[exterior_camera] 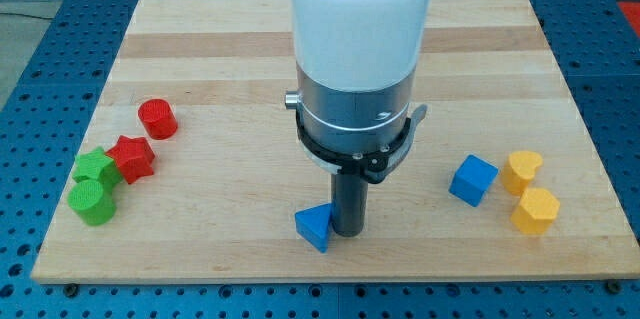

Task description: Keep yellow blocks and blue cube at bottom center

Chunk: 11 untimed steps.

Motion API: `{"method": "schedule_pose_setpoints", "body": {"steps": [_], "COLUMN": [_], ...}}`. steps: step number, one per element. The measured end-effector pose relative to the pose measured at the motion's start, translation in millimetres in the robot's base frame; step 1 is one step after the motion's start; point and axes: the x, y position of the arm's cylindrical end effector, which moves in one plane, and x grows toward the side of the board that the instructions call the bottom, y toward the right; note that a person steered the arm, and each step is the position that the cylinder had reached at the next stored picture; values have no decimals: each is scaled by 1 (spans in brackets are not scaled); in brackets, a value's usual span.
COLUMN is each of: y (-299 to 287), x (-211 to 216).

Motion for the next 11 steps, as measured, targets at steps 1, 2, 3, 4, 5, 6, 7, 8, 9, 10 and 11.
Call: {"method": "schedule_pose_setpoints", "body": {"steps": [1, 2, 3, 4, 5, 6, 7, 8, 9, 10, 11], "y": [89, 170, 261, 233, 141, 72, 32, 21, 98, 151, 175], "x": [11, 29, 32, 4, -18, -43, -55, -55, -59, -47, -44]}}
